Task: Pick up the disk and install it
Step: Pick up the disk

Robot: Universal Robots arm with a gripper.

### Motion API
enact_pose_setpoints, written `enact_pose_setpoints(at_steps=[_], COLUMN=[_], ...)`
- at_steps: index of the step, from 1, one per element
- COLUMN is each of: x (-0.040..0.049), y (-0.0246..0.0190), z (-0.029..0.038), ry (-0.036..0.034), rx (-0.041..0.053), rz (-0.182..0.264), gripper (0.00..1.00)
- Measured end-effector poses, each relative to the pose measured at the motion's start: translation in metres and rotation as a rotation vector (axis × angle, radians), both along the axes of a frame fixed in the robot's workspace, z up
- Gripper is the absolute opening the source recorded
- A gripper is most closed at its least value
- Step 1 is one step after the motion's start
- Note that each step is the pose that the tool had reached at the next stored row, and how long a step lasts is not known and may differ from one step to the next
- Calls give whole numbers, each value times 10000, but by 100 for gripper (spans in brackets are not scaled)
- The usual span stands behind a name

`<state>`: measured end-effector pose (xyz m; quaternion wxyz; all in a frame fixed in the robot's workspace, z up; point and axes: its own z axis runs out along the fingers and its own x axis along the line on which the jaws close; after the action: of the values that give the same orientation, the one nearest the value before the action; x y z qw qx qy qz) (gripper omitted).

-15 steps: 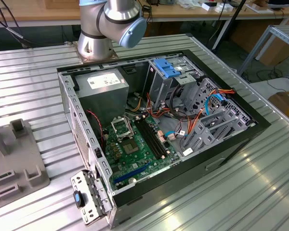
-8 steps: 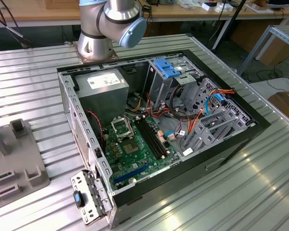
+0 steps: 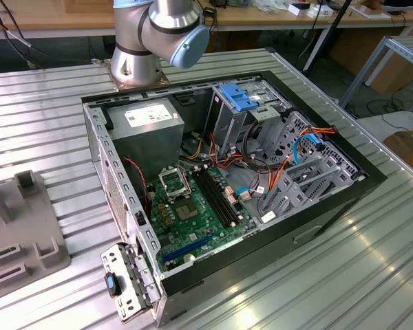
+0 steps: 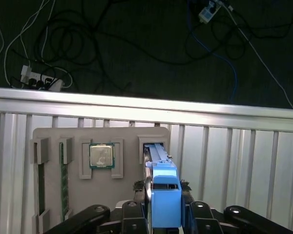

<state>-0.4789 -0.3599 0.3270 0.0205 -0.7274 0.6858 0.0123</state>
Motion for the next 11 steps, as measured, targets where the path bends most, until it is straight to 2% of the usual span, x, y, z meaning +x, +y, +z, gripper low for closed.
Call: enact_pose_setpoints(at_steps=[3, 11], x=[0, 51], y=[-1, -1], z=[1, 0], ry=[2, 1], rx=[-3, -2], rz=[-207, -212], gripper=[36, 36])
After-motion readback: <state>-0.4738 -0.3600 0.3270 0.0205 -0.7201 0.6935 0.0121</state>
